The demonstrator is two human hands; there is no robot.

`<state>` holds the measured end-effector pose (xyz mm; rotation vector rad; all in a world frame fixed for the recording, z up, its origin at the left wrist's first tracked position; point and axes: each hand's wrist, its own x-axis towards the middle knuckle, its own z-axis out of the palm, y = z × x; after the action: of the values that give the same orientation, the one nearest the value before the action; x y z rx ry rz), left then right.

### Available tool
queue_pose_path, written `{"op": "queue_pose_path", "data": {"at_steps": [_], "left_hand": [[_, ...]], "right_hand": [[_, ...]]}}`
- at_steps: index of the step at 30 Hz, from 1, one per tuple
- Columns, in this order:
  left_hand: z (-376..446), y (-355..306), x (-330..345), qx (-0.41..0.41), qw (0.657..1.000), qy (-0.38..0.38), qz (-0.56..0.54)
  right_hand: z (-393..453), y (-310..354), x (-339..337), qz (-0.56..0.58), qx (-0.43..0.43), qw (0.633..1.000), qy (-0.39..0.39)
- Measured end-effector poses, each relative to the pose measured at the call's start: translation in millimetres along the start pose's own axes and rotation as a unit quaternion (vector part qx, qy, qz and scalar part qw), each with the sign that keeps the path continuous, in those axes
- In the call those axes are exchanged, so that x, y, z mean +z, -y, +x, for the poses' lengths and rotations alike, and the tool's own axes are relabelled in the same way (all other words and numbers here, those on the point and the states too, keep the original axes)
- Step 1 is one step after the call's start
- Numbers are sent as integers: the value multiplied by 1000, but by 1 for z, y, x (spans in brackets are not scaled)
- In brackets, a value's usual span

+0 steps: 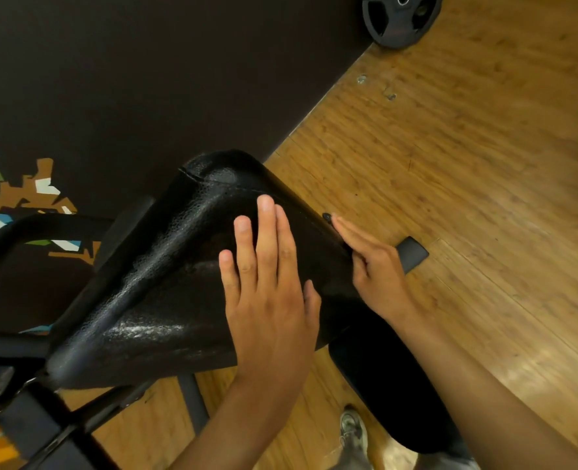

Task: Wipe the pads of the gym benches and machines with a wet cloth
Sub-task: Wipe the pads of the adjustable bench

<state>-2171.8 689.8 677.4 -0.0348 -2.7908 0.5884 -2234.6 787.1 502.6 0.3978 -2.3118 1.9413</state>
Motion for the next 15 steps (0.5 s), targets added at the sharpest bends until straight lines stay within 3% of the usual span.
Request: {"op": "queue_pose_path", "data": {"at_steps": [7, 15], "left_hand": [[0, 6, 13, 1, 999, -10, 42], [3, 0, 22, -15, 998, -31, 52]], "right_hand": [[-73, -125, 32, -41, 202, 978, -21], [-91, -209, 39, -77, 320, 941, 80]]}}
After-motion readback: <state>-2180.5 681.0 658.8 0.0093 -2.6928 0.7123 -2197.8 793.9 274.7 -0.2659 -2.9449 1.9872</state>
